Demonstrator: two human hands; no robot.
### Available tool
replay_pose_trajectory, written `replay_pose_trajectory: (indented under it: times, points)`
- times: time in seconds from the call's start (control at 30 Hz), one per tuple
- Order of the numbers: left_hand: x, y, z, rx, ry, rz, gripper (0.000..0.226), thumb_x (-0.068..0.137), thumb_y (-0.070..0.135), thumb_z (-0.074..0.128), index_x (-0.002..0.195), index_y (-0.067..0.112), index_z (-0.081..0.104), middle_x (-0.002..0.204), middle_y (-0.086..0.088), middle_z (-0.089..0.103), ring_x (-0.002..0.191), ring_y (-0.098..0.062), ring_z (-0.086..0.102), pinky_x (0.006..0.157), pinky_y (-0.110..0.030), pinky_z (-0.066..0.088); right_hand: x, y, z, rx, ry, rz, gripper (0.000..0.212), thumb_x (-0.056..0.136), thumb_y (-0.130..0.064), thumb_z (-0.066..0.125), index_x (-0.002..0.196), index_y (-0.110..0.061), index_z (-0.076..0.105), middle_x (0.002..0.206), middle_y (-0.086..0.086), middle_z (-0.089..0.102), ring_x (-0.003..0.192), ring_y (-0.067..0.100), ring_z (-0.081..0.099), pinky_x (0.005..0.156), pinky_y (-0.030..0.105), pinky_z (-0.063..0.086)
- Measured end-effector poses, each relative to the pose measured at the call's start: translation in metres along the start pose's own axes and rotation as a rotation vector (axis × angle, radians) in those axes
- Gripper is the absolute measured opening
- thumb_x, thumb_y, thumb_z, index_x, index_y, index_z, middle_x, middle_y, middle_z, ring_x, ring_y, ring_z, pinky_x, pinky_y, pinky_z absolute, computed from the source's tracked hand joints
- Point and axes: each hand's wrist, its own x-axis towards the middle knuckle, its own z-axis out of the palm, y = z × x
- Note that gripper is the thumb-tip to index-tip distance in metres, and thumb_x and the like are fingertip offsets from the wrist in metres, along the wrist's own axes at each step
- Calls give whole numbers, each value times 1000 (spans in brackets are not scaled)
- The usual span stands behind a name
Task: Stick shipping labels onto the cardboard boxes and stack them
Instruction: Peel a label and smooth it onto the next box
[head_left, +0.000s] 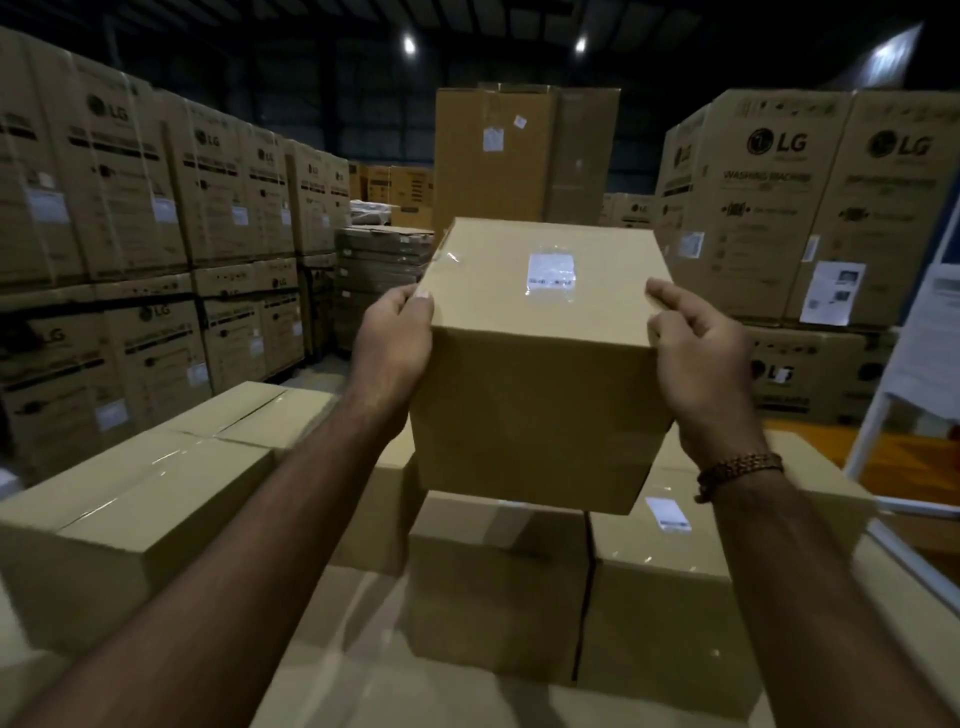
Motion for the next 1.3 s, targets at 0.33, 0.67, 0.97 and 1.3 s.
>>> replay_pose_trajectory:
  times: [0.33,0.67,0.97,1.3]
  points:
    - [-88,-11,-135,97,149,-17,43,110,42,43,149,27,55,116,13,60,103,-3,54,77,-32,46,-139,-41,47,35,-73,70,40,104,-21,54,140,-30,69,117,-35,58,118,-6,54,116,41,48]
    - [-202,-52,-225,101,166,-208,39,111,36,45,145,26,61,127,9,65,109,-6,59,76,-27,45,-287,-34,43,39,-160,197,43,103,-13,54,142,-25,68,136,-19,62,128,-2,55,118,30,45]
    - [-239,-118,-292,70,147,-366,33,108,32,52,138,28,64,121,12,68,110,-7,61,77,-27,46,-360,-8,71,-33,-281,254,44,102,-11,55,143,-23,66,142,-12,65,133,4,57,116,29,47]
    - [-189,-191,-365,163,-63,-599,32,97,19,61,128,26,60,104,2,68,87,-16,62,67,-34,46,-406,21,146,-118,-333,428,49,105,3,47,147,-18,60,139,-9,62,116,-9,59,101,10,46]
